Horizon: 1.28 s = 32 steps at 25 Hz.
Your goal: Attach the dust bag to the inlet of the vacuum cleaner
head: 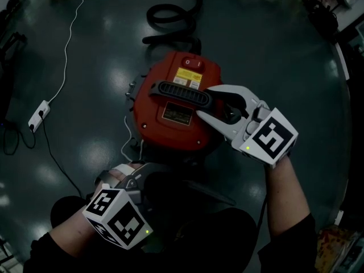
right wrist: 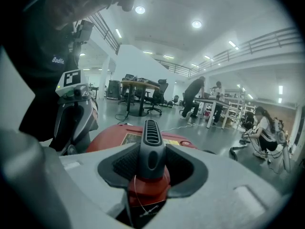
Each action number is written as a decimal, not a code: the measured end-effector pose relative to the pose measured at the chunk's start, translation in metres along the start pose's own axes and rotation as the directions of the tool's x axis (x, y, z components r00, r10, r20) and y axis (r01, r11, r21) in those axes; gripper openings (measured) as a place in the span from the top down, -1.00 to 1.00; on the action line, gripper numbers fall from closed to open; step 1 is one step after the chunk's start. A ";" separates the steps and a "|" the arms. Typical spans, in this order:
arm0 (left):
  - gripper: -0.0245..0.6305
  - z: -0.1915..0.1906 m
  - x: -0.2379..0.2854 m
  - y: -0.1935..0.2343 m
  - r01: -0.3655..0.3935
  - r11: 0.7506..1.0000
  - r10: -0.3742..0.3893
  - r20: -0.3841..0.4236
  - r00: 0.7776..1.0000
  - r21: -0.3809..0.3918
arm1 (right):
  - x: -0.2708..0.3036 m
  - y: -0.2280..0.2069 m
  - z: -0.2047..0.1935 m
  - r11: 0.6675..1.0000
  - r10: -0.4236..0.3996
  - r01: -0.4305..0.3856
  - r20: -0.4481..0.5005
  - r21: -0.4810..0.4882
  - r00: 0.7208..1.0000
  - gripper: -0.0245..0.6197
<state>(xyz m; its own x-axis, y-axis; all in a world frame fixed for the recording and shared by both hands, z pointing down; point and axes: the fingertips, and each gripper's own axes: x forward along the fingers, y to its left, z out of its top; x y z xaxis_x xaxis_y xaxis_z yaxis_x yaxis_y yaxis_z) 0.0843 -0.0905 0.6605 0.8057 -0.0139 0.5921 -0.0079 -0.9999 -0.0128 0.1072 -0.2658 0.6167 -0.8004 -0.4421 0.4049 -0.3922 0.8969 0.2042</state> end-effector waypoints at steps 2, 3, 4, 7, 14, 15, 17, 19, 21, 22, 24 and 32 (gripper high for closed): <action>0.42 0.004 -0.005 0.001 -0.012 1.000 0.012 0.013 1.000 -0.005 | -0.001 0.000 0.001 1.000 -0.005 0.005 0.002 -0.001 1.000 0.43; 0.42 0.005 -0.007 0.002 -0.014 1.000 0.014 0.016 1.000 -0.008 | -0.002 0.000 0.002 1.000 -0.007 0.007 0.006 0.000 1.000 0.42; 0.42 0.006 -0.009 0.001 -0.013 1.000 0.013 0.018 1.000 -0.010 | -0.003 0.000 0.004 1.000 -0.010 0.010 0.014 0.004 1.000 0.42; 0.42 0.010 -0.015 0.003 -0.008 1.000 0.009 0.019 1.000 -0.013 | -0.012 -0.001 0.011 0.999 -0.036 0.034 0.048 0.034 0.998 0.43; 0.42 0.065 -0.065 0.016 -0.040 0.997 0.044 0.067 0.997 -0.066 | -0.056 -0.012 0.049 0.972 -0.134 0.116 0.074 0.205 0.988 0.47; 0.42 0.076 -0.076 0.017 -0.045 0.996 0.050 0.070 0.996 -0.073 | -0.063 -0.011 0.059 0.967 -0.141 0.122 0.072 0.225 0.987 0.47; 0.42 0.097 -0.099 0.020 -0.064 0.994 0.070 0.076 0.995 -0.084 | -0.075 -0.006 0.082 0.958 -0.152 0.130 0.068 0.257 0.986 0.47; 0.41 0.117 -0.122 0.022 -0.081 0.992 0.088 0.074 0.993 -0.092 | -0.088 0.002 0.107 0.942 -0.167 0.137 0.075 0.306 0.983 0.47; 0.42 0.138 -0.146 0.024 -0.096 0.989 0.104 0.071 0.992 -0.111 | -0.104 0.009 0.132 0.922 -0.191 0.156 0.065 0.355 0.979 0.47; 0.42 0.149 -0.159 0.025 -0.103 0.987 0.112 0.071 0.991 -0.122 | -0.113 0.013 0.145 0.909 -0.206 0.169 0.057 0.380 0.977 0.47; 0.42 0.170 -0.185 0.024 -0.121 0.983 0.132 0.068 0.989 -0.140 | -0.130 0.023 0.171 0.884 -0.230 0.188 0.048 0.429 0.972 0.47; 0.42 0.253 -0.271 0.006 -0.192 0.967 0.202 0.049 0.978 -0.166 | -0.198 0.054 0.267 0.808 -0.312 0.258 0.013 0.531 0.950 0.47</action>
<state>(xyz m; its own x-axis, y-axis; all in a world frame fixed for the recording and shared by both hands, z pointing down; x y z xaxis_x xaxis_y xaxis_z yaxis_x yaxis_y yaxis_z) 0.0156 -0.0910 0.2964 0.8154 -0.2154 0.5373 -0.2601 -0.9655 0.0077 0.1237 -0.1283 0.3093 -0.6441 -0.6998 0.3089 -0.7635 0.6129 -0.2037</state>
